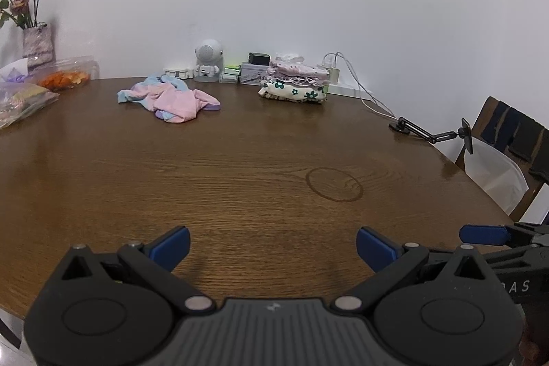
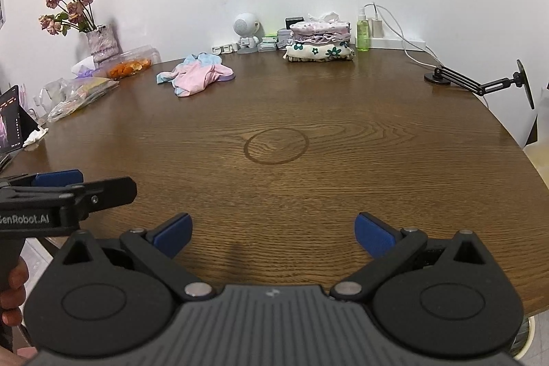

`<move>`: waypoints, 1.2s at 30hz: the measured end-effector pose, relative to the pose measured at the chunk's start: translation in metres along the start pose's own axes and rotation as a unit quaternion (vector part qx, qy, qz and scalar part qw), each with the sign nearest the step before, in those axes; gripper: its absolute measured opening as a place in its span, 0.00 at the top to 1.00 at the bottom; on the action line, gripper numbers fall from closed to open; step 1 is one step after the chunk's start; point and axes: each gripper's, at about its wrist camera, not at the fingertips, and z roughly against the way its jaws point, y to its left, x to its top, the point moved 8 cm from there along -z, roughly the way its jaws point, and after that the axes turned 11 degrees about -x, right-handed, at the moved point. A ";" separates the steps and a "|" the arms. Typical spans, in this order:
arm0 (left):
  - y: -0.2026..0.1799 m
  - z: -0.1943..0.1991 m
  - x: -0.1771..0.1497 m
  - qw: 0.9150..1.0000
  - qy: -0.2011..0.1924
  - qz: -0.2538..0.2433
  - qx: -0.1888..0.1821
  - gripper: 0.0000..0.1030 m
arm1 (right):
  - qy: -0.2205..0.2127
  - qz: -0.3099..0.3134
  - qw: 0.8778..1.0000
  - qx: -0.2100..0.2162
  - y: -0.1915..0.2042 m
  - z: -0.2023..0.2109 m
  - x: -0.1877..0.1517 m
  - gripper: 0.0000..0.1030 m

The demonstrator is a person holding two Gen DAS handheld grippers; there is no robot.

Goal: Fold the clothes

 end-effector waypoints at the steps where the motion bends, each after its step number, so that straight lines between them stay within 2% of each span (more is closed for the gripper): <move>1: -0.001 0.000 0.000 1.000 0.000 -0.001 0.001 0.00 | 0.001 0.000 1.000 0.000 0.000 0.000 0.000 0.00; 36: 0.001 0.001 -0.003 1.000 0.002 -0.001 0.007 0.00 | 0.002 0.000 1.000 0.002 0.003 0.000 -0.004 0.00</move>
